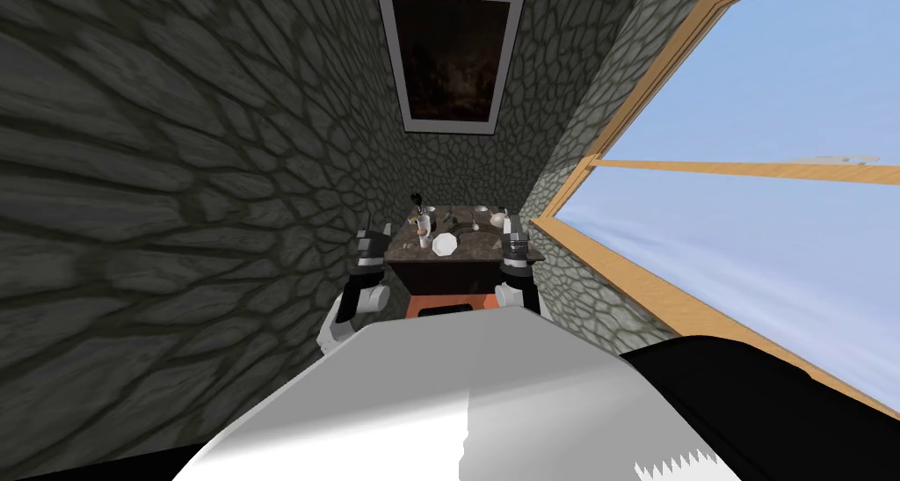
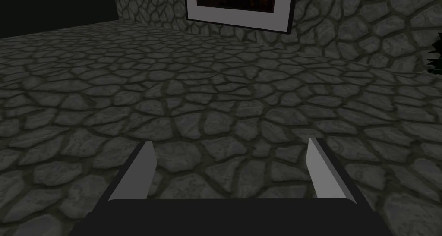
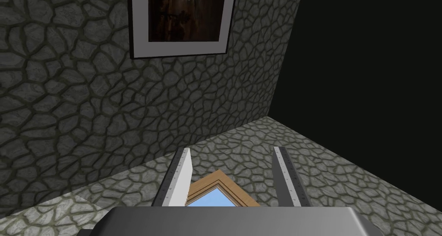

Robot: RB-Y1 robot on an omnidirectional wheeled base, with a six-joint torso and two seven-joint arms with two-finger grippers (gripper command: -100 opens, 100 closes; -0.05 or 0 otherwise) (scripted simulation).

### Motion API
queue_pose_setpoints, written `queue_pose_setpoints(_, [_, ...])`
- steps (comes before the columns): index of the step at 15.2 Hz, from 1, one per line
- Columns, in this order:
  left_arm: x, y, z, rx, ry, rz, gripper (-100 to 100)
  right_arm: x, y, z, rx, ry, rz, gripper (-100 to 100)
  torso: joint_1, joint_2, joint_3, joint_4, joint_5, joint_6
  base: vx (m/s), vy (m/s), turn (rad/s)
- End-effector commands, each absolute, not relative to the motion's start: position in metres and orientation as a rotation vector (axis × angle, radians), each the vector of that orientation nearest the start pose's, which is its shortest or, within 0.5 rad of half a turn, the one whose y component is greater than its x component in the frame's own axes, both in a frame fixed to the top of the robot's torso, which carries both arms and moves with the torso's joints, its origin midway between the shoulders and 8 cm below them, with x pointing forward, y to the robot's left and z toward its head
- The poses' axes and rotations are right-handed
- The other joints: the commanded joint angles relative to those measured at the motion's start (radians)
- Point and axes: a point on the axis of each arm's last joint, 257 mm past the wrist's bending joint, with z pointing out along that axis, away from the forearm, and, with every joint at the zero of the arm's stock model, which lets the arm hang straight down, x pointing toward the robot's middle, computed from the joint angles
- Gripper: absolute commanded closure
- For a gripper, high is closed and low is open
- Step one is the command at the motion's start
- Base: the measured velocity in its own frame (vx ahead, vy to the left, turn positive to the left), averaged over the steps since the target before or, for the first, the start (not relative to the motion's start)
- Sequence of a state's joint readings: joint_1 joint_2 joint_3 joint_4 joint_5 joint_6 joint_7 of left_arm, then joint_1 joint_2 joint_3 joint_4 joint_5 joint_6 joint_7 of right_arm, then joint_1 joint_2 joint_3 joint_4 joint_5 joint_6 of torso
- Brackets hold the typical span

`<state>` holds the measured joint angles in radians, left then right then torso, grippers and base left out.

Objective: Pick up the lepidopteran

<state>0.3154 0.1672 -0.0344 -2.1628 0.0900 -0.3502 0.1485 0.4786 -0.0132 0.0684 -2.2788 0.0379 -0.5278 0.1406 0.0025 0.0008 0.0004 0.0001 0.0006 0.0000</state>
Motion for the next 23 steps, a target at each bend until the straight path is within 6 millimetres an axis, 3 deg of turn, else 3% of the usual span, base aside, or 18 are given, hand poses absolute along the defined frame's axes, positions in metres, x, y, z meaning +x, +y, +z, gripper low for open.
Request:
queue_pose_setpoints(1, [0.424, 0.249, -0.008, -0.774, 0.785, -1.537, -100, 0.344, -0.247, 0.035, 0.542, 0.645, 1.235, 0, 0.000, 0.000, 0.000, 0.000, 0.000, 0.000, -0.019, 0.027, 0.019])
queue_pose_setpoints(4, [0.441, 0.248, -0.021, -0.812, 0.827, -1.531, -100, 0.344, -0.247, 0.035, 0.542, 0.645, 1.235, 0, 0.000, 0.000, 0.000, 0.000, 0.000, 0.000, -0.017, 0.025, 0.013])
queue_pose_setpoints(7, [0.474, 0.247, -0.041, -0.873, 0.893, -1.524, -100, 0.344, -0.247, 0.035, 0.542, 0.645, 1.235, 0, -0.001, -0.001, 0.000, 0.000, 0.000, 0.000, -0.013, 0.023, 0.025])
queue_pose_setpoints(9, [0.479, 0.247, -0.051, -0.899, 0.916, -1.511, -100, 0.344, -0.247, 0.035, 0.542, 0.645, 1.235, 0, 0.000, 0.000, 0.000, 0.000, 0.000, 0.000, -0.015, 0.024, 0.011])
queue_pose_setpoints(12, [0.509, 0.245, -0.068, -0.963, 0.980, -1.503, -100, 0.344, -0.247, 0.035, 0.542, 0.645, 1.235, 0, 0.000, -0.001, 0.000, 0.000, 0.000, 0.000, -0.013, 0.028, 0.024])
queue_pose_setpoints(21, [0.566, 0.240, -0.118, -1.128, 1.132, -1.451, -100, 0.344, -0.247, 0.035, 0.542, 0.645, 1.235, 0, -0.001, -0.001, 0.000, 0.000, 0.000, 0.000, -0.011, 0.026, 0.017])
queue_pose_setpoints(23, [0.571, 0.241, -0.132, -1.162, 1.162, -1.428, -100, 0.344, -0.247, 0.035, 0.542, 0.645, 1.235, 0, 0.000, -0.001, 0.000, 0.000, 0.000, 0.000, -0.009, 0.029, 0.012])
